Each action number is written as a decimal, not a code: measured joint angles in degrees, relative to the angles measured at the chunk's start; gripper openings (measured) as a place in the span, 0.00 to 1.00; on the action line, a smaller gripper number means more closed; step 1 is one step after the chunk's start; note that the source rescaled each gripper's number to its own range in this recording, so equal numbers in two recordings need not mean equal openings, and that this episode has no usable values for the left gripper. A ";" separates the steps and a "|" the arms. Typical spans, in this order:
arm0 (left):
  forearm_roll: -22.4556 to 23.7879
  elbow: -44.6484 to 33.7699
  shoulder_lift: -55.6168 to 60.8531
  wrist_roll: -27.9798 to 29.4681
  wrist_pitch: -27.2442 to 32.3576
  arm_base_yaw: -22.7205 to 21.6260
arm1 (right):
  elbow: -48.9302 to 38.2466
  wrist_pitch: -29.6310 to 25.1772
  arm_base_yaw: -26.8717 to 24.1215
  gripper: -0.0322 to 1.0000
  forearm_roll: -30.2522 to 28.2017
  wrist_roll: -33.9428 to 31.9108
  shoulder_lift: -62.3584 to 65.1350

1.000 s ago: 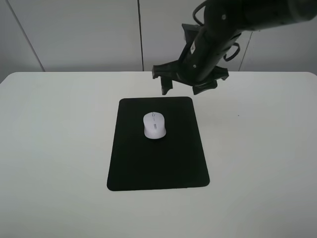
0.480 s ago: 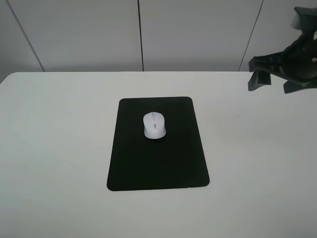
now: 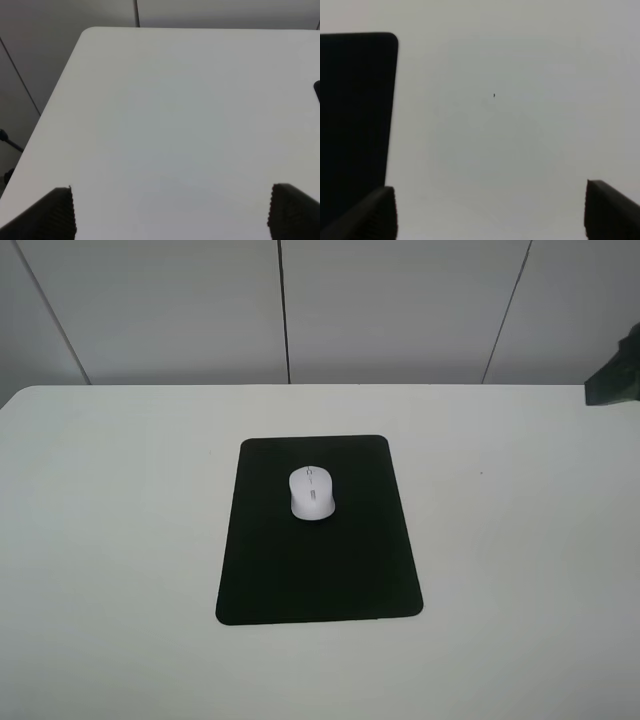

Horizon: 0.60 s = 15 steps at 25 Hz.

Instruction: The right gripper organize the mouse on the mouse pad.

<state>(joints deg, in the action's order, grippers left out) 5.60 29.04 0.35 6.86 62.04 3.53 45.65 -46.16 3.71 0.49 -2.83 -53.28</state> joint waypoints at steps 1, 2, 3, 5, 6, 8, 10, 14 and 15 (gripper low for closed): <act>0.00 0.00 0.00 0.00 0.00 0.00 | -1.03 -0.11 0.00 0.63 0.06 0.44 2.90; 0.00 0.00 0.00 0.00 0.00 0.00 | -2.14 -0.25 0.00 0.63 0.11 1.14 5.41; 0.00 0.00 0.00 0.00 0.00 0.00 | -3.08 -0.41 0.00 0.63 0.17 1.94 8.49; 0.00 0.00 0.00 0.00 0.00 0.00 | -4.99 -1.05 0.00 0.63 1.38 3.62 14.74; 0.00 0.00 0.00 0.00 0.00 0.00 | -5.63 -1.61 0.00 0.63 2.13 4.65 17.36; 0.00 0.00 0.00 0.00 0.00 0.00 | -6.27 -3.17 0.00 0.63 3.27 6.20 23.37; 0.00 0.00 0.00 0.00 0.00 0.00 | -6.40 -5.12 0.00 0.63 3.63 6.76 27.76; 0.00 0.00 0.00 0.00 0.00 0.00 | -8.97 -7.14 0.25 0.63 3.98 6.77 34.87; 0.00 0.00 0.00 0.00 0.00 0.00 | -10.00 -7.36 0.73 0.63 3.98 6.77 36.45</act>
<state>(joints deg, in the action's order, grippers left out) 5.60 29.04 0.35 6.86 62.04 3.53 35.65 -53.52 4.44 4.47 3.94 -16.84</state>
